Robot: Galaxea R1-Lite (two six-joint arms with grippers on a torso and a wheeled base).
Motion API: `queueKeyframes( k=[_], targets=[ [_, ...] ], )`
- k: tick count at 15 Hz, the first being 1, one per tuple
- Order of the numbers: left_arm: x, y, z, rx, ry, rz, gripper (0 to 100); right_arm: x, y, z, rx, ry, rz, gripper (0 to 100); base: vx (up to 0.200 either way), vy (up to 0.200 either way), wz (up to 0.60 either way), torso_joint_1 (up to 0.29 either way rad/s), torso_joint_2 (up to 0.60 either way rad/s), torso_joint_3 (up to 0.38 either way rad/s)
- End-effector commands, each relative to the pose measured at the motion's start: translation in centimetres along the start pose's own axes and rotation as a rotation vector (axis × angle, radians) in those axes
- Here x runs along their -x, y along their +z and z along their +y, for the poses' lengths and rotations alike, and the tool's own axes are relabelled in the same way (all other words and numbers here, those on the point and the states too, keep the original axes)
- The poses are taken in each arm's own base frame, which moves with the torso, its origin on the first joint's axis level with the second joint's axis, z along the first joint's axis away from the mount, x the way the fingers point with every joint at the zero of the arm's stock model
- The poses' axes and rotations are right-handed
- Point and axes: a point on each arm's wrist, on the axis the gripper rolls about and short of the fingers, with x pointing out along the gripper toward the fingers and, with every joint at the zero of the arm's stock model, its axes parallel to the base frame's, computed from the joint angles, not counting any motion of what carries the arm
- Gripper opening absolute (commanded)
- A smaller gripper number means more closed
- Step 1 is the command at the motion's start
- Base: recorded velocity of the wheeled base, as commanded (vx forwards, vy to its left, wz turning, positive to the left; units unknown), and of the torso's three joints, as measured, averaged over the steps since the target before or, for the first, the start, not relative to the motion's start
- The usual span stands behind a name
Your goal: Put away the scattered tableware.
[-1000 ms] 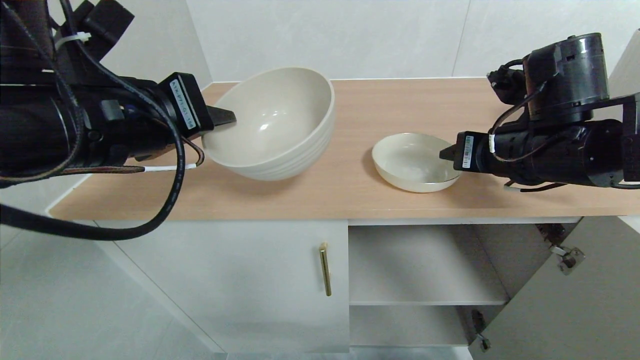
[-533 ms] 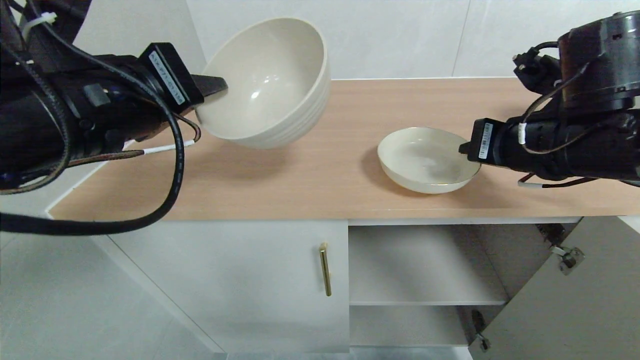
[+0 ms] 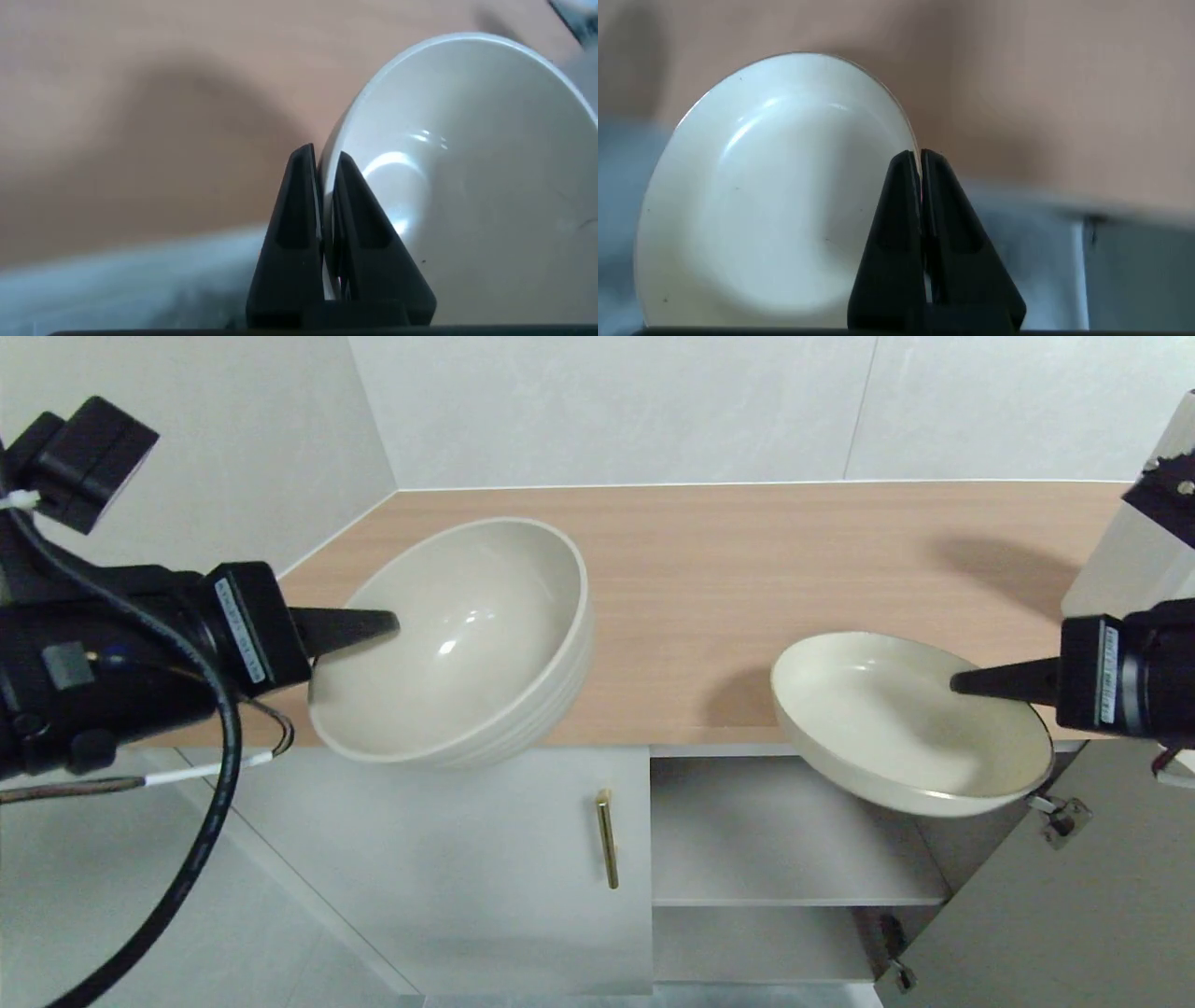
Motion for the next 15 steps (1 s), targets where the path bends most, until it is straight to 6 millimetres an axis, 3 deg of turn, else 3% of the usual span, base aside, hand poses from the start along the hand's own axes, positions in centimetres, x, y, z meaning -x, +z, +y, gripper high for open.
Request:
queueKeyframes(
  k=[1, 4, 7, 13, 15],
  targets=[
    [1.9, -1.5, 0.6, 0.0, -0.016, 0.025, 0, 1.4, -2.3, -0.6, 0.016, 0.027, 0.043, 0, 0.0, 0.0, 0.0, 0.0, 0.0, 0.0],
    [2.2, -3.5, 1.6, 0.011, 0.009, 0.081, 0, 0.0, -4.2, -1.2, 0.023, 0.007, 0.09, 0, 0.0, 0.0, 0.0, 0.0, 0.0, 0.0],
    [2.4, -3.9, 1.7, 0.014, 0.001, 0.093, 0, 0.1, -4.8, -1.5, 0.025, 0.007, 0.09, 0, 0.0, 0.0, 0.0, 0.0, 0.0, 0.0],
    [2.5, -4.0, 1.4, 0.005, -0.019, 0.099, 0, 0.1, -4.8, -1.5, 0.03, 0.006, 0.089, 0, -0.2, 0.0, 0.0, 0.003, 0.0, 0.003],
    [2.5, -4.0, 1.4, 0.003, -0.02, 0.098, 0, 0.0, -4.7, -1.5, 0.029, 0.009, 0.08, 0, 0.0, 0.0, 0.0, 0.0, 0.0, 0.0]
  ],
)
